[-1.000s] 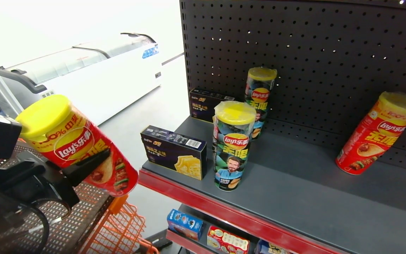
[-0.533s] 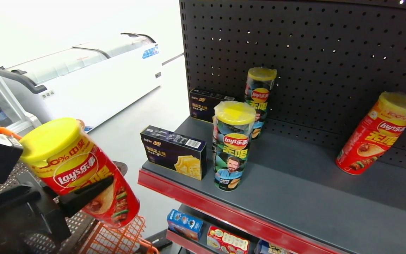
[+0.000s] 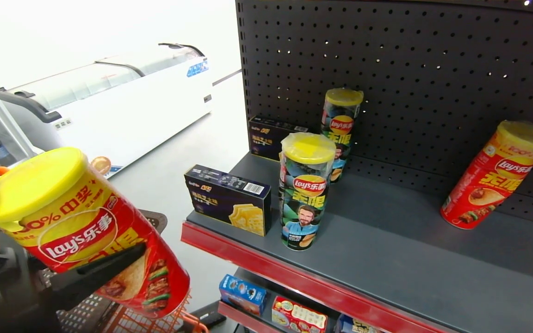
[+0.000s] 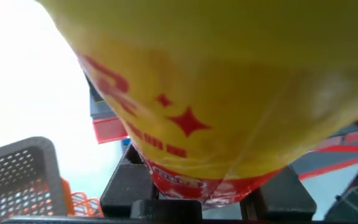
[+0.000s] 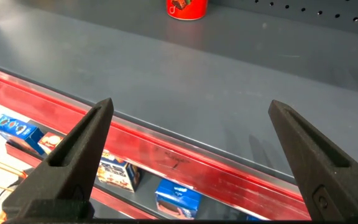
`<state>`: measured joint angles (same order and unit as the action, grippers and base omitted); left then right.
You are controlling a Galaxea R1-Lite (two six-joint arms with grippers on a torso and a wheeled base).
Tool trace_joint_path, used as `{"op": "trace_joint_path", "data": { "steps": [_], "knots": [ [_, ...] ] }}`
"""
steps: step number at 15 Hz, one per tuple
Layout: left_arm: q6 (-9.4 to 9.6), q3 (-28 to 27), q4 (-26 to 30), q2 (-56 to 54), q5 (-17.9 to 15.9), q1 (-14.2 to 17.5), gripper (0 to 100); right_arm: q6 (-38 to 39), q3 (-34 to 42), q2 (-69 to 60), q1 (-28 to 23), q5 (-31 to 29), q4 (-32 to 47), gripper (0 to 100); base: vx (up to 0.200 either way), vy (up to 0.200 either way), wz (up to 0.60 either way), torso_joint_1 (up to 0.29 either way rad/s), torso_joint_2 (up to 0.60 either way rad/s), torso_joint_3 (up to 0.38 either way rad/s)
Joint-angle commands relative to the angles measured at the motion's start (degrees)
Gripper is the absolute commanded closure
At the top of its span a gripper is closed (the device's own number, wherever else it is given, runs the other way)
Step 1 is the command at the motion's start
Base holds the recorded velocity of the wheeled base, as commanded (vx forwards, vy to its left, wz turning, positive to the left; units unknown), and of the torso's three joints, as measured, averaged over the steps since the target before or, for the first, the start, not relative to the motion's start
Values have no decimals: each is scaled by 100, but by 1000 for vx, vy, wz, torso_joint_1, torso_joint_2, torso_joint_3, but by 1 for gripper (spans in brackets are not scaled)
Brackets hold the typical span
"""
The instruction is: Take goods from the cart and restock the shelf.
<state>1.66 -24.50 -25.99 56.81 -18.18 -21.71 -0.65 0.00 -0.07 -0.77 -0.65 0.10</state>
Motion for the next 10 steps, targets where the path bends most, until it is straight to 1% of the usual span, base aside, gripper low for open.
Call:
{"op": "trace_joint_path", "data": {
  "steps": [1,2,3,4,5,6,8,9,10],
  "knots": [
    [1,-63,15,50,-186,-184,100,3,0,7,-2,3,-1,0,0,0,0,0,0,0],
    [1,-55,15,41,-344,-184,100,3,0,7,-2,3,-1,0,0,0,0,0,0,0],
    [1,-55,15,41,-344,-184,100,3,0,7,-2,3,-1,0,0,0,0,0,0,0],
    [10,-46,103,23,-582,-202,100,3,0,7,-2,3,-1,0,0,0,0,0,0,0],
    [19,-55,164,23,-643,-211,100,3,0,7,-2,3,-1,0,0,0,0,0,0,0],
    [28,-55,340,-12,-802,-307,100,3,0,7,-2,3,-1,0,0,0,0,0,0,0],
    [28,-37,534,-109,-863,-448,100,3,0,7,-2,3,-1,0,0,0,0,0,0,0],
    [28,-37,806,-232,-863,-580,100,3,0,7,-2,3,-1,0,0,0,0,0,0,0],
    [28,-37,876,-258,-863,-580,100,3,0,7,-2,3,-1,0,0,0,0,0,0,0]
  ]
}}
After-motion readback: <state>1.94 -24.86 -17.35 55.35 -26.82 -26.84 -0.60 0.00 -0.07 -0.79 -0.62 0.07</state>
